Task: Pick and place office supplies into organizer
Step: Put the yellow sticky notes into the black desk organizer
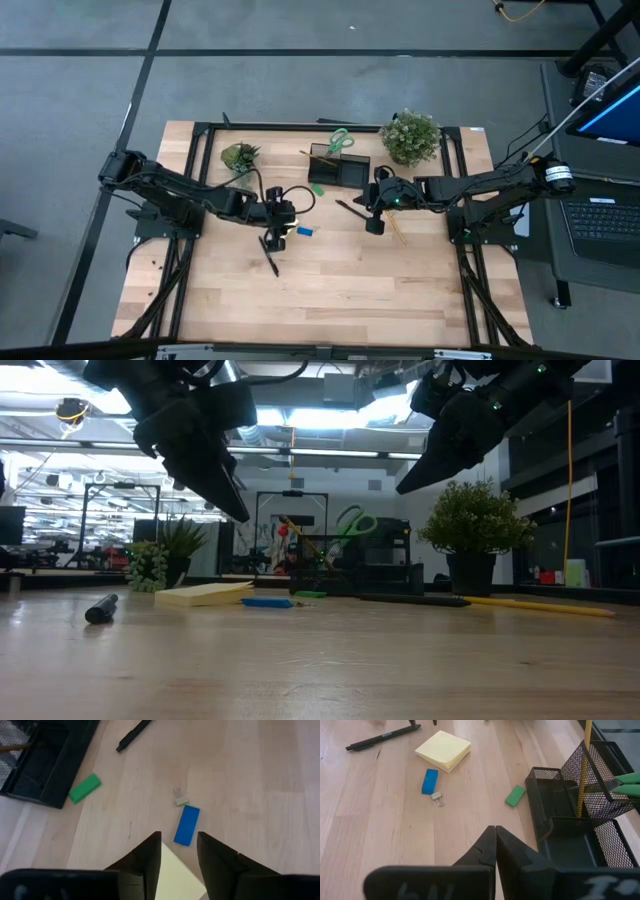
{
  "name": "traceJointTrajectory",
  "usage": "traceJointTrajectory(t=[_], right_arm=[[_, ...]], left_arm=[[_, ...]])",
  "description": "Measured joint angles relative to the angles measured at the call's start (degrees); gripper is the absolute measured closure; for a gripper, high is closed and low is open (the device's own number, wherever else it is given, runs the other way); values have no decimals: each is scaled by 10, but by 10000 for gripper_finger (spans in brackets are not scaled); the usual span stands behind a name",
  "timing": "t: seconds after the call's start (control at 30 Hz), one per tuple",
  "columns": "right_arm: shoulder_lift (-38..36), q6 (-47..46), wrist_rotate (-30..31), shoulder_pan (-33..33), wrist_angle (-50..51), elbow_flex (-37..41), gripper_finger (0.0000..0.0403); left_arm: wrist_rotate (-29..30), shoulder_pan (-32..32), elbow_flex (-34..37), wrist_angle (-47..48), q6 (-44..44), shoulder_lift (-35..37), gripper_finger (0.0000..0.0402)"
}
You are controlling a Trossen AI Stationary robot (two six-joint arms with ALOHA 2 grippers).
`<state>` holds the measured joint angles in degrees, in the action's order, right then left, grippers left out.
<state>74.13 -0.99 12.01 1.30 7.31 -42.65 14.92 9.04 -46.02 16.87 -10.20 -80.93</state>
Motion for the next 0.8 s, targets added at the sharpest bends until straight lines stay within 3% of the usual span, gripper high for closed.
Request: traceJointTrajectory(t=[0.17,0.4,0.57,0.8], right_arm=[[0,2,0,0,2,0,393],[0,2,0,0,11,0,393],[0,1,0,0,11,0,393],[0,2,-1,0,16,0,393]], left_arm=[[0,3,0,-14,10,-18,282],[-11,1,0,37,78,-36,280],[-12,-29,0,47,103,-36,279],[-105,-109,0,59,155,-35,279]])
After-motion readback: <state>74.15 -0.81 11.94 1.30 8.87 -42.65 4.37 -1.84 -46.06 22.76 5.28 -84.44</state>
